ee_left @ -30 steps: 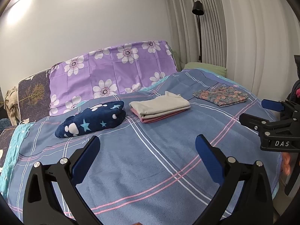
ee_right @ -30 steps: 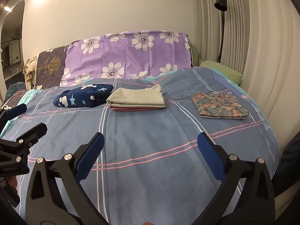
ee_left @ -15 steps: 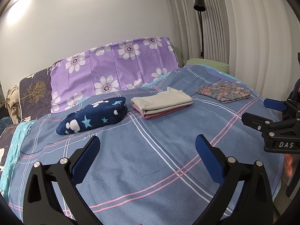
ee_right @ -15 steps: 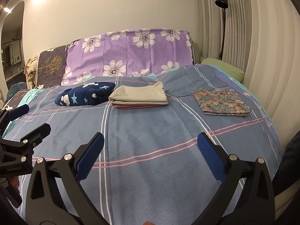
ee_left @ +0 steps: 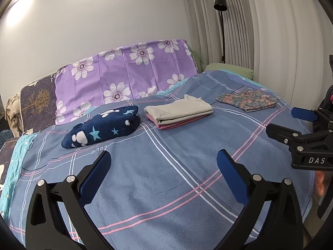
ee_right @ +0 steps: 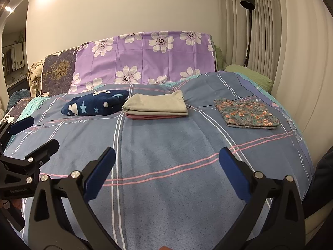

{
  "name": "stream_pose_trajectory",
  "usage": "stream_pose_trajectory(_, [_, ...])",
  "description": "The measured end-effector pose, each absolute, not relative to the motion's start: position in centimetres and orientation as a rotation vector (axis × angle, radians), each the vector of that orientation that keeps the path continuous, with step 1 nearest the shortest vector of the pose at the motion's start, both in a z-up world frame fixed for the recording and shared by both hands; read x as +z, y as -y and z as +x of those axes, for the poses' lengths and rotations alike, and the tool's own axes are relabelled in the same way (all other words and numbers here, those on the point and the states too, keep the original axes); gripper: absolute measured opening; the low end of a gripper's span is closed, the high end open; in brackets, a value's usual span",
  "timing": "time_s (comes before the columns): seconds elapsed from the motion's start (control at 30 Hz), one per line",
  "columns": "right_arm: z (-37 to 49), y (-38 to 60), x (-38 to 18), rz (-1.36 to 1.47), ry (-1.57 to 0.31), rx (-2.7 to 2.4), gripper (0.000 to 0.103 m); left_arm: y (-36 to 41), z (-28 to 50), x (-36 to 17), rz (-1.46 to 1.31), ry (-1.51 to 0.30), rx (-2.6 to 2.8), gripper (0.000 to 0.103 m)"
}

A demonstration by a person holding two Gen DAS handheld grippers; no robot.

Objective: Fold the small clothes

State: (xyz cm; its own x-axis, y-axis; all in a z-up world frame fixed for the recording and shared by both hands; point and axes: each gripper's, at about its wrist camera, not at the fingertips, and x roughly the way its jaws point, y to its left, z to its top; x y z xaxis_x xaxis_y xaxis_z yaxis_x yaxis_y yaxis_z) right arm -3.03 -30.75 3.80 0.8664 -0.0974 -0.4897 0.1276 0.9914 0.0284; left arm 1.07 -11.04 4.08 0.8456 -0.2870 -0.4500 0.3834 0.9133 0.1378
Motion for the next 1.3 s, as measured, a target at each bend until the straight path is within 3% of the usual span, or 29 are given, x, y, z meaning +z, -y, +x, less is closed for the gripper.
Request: stream_pose_trajectory(1.3, [-3.40,30.49,3.46,0.054,-0.518,-0.151,0.101,11.55,0.91,3.49,0.228,-0.458,-0.378,0.102])
